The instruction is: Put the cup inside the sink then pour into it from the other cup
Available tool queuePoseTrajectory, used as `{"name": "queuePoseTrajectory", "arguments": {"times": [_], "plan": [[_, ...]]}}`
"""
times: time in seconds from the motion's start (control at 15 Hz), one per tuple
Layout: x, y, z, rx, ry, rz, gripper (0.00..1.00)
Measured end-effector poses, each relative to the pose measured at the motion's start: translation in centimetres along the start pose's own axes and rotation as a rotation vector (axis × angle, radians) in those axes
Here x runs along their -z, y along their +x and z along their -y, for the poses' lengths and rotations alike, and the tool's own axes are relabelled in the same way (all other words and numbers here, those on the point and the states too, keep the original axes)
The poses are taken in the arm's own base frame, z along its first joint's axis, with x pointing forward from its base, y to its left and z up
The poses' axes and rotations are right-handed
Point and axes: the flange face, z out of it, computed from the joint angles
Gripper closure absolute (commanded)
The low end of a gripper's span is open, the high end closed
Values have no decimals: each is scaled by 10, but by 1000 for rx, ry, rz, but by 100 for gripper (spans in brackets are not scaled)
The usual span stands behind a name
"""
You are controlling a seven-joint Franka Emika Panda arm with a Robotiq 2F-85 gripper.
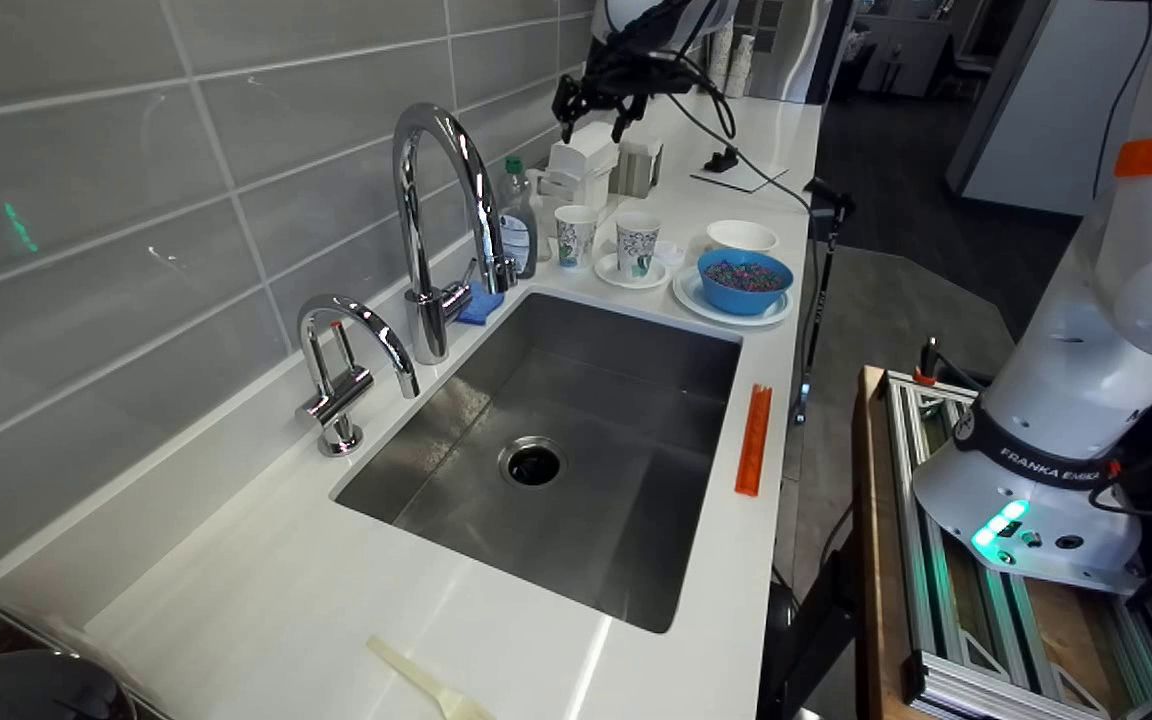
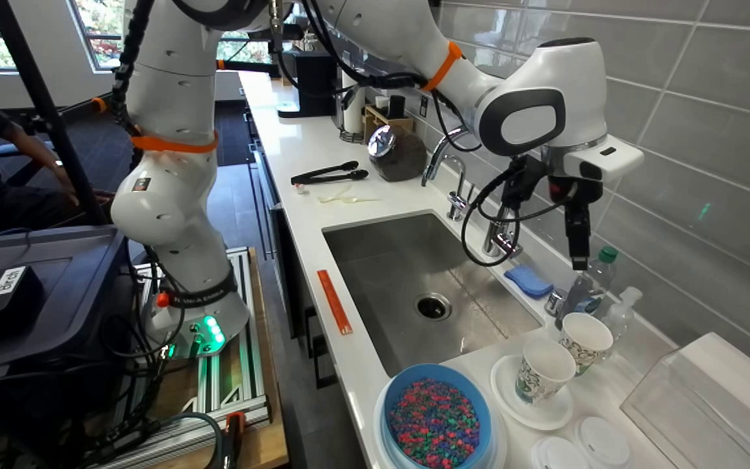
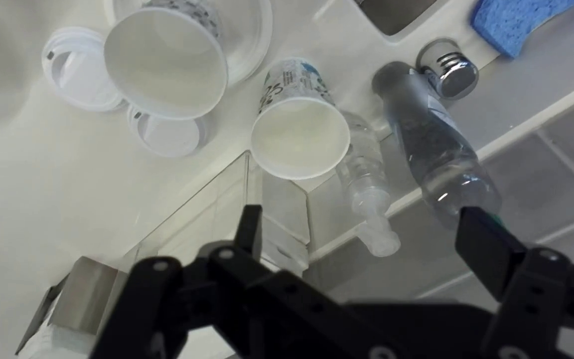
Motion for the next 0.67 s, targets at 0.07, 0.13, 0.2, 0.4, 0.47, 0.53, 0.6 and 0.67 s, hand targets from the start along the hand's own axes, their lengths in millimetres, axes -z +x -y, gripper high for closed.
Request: {"name": "queuePoseTrajectory", "arguments": {"times": [0.07, 0.13, 0.2, 0.4, 0.47, 0.53, 0.6, 0.67], "plan": [[-1, 6, -7, 32, -7, -6, 0], [-3, 12, -14, 66, -15, -10, 0], [-6, 18, -21, 104, -23, -14, 0], [-19, 28, -33, 245, -42, -3, 0], [-24, 31, -35, 295, -48, 15, 0], [-31, 33, -35, 336, -55, 40, 0], [-38, 35, -35, 372, -62, 67, 0], [-45, 37, -34, 402, -68, 92, 0]]}}
